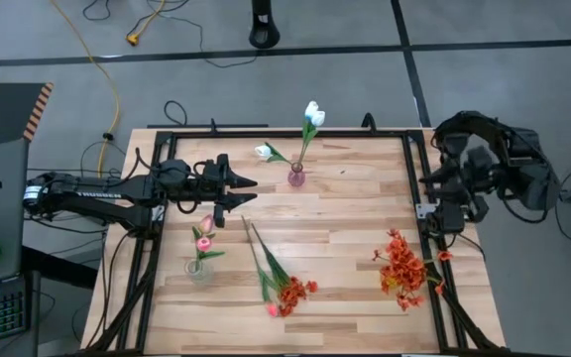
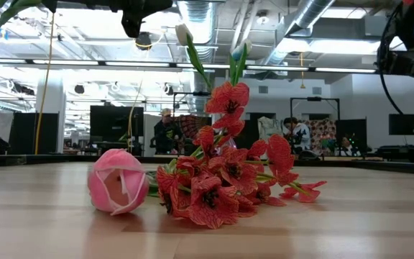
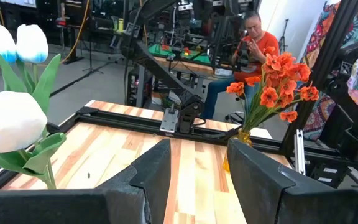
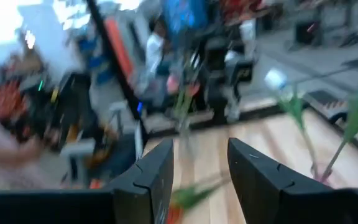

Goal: Sort flowers into vase by color
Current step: Put the pink flower into the transparent vase

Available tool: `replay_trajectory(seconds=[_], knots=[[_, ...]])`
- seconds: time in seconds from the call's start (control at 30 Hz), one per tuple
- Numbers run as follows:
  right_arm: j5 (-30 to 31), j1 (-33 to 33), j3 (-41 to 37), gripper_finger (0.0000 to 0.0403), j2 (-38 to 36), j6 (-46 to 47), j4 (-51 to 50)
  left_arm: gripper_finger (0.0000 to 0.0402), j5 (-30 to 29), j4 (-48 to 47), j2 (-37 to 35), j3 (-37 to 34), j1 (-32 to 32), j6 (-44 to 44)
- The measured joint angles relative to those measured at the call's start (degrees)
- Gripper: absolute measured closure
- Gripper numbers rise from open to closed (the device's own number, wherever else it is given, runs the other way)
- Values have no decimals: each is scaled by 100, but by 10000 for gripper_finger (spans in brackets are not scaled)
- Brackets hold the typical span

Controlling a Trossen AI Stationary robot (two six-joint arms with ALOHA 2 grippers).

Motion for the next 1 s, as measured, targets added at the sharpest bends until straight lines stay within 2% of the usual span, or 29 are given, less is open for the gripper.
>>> replay_trajectory(seconds=[0.23, 0.33, 0.43, 0.6, 0.8, 1.0], knots=[[365, 2, 22, 226, 52, -14, 161, 256, -6, 74, 121, 0, -37, 146], [372, 2, -19, 226, 129, -9, 207, 256, -4, 320, 385, 15, -127, 290], [370, -43, -184, 226, 263, 5, 347, 256, -1, 73, 732, 252, -198, 435], [370, -434, -422, 226, 623, 7, 870, 256, 52, -851, 1380, 1112, -304, 927], [366, -1237, -605, 226, 1263, 9, 1513, 256, 208, -2391, 1991, 2295, -370, 1571], [260, -2169, -608, 226, 1836, 10, 2080, 256, 259, -3566, 2351, 2975, -437, 2117]])
